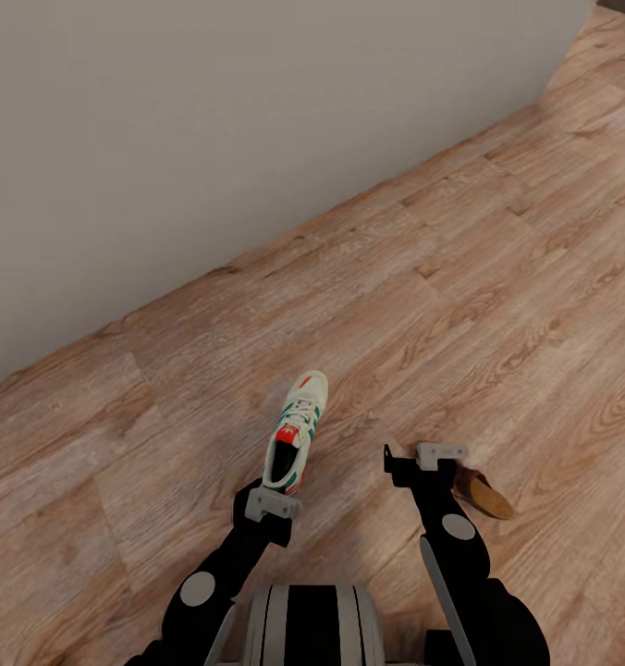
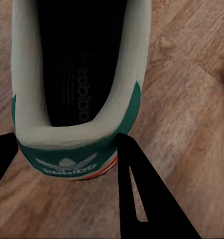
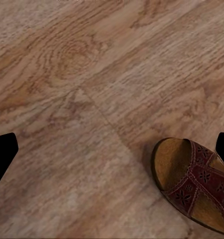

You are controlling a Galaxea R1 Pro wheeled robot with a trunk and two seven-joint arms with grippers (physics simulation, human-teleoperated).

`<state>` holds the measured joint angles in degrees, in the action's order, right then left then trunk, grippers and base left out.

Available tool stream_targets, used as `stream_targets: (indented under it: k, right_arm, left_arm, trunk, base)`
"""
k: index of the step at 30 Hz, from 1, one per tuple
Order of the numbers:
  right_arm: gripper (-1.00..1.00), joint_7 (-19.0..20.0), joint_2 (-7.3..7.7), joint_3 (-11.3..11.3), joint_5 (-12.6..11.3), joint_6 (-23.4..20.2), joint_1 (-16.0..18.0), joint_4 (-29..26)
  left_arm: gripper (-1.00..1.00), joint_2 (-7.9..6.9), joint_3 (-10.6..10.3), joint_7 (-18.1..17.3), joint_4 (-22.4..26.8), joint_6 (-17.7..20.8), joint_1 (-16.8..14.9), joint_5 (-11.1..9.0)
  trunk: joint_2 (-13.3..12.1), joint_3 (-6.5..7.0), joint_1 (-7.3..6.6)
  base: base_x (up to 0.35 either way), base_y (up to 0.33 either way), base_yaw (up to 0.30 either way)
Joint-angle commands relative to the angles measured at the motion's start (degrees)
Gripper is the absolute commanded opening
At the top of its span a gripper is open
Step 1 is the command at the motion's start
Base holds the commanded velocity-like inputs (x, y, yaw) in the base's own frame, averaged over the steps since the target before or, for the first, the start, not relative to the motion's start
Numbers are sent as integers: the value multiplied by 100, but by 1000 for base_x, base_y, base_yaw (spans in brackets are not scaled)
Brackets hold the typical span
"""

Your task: Pick up the two gym shoes and the two sandals from the corridor floor and place them onto the hallstand (shoe rack) in the corridor, making sure they are on the rack and not on the floor. Arrange them so the two gym shoes are next to each other and the two sandals are next to each other.

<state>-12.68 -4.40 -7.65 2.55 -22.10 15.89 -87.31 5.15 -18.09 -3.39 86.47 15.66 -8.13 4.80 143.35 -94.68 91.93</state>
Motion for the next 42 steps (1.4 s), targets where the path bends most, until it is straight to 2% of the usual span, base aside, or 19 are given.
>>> stream_targets:
  k: [1,9,33,42]
  right_arm:
    - [100,-24,3,-9,27,-40,2,-6]
    - [100,-24,2,-9,27,-40,2,-6]
    - [100,-24,1,-9,27,-40,2,-6]
    - [100,-24,2,-9,27,-40,2,-6]
  left_arm:
    - [-100,3,-4,-39,10,34,0,56]
    - [-100,3,-20,-39,10,34,-1,56]
    - [-100,3,-27,-39,2,34,2,56]
    - [-100,3,-27,-39,2,34,0,56]
  trunk:
    - [1,-6,-1]
    - [1,-25,-1]
    - [1,-26,-1]
    - [1,-26,-1]
  base:
    - [0,-256,289]
    - [0,-75,228]
    - [0,-121,5]
    - [0,-62,113]
